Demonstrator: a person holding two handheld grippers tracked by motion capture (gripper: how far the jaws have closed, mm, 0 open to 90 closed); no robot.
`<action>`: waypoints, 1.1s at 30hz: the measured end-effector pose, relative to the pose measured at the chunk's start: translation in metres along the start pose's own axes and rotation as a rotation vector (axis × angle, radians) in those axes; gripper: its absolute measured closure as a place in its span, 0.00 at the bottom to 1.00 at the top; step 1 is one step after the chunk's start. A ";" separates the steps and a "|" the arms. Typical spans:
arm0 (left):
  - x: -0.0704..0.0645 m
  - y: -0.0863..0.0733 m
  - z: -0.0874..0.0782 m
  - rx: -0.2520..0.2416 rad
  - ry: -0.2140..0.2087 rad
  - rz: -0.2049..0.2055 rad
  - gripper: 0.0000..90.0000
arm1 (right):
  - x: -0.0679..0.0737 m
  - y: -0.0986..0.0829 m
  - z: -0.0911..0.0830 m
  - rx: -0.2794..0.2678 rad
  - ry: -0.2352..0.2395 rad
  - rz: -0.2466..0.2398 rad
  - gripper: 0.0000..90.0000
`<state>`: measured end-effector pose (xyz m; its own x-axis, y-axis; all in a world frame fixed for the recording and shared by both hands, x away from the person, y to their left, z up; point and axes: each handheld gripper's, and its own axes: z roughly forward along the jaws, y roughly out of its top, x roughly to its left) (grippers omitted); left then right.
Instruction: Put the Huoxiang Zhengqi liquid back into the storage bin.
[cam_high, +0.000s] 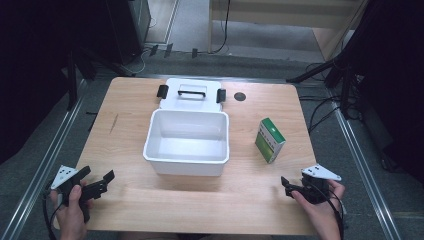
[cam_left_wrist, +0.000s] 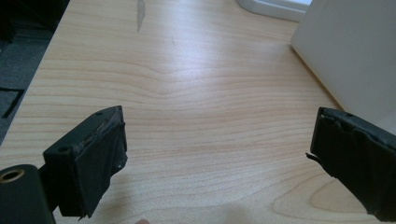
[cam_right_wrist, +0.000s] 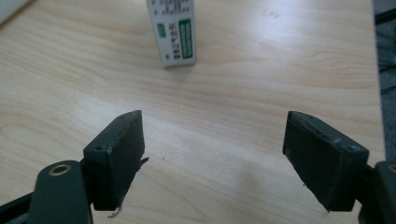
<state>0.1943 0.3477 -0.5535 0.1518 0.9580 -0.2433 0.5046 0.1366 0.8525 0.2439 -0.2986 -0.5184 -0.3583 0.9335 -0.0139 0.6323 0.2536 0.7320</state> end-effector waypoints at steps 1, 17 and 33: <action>0.000 0.000 0.000 0.000 0.000 0.000 0.05 | 0.000 0.000 0.000 0.000 0.000 0.000 0.23; 0.002 0.000 -0.001 -0.003 -0.004 -0.010 0.05 | 0.003 0.030 0.009 0.371 -0.003 -0.123 0.22; 0.004 0.000 0.000 0.005 -0.010 -0.018 0.05 | 0.010 0.084 0.015 0.704 0.032 -0.185 0.17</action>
<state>0.1946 0.3513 -0.5541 0.1514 0.9528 -0.2630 0.5115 0.1522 0.8457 0.3033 -0.2640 -0.4671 -0.5152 0.8544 -0.0673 0.8475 0.5196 0.1081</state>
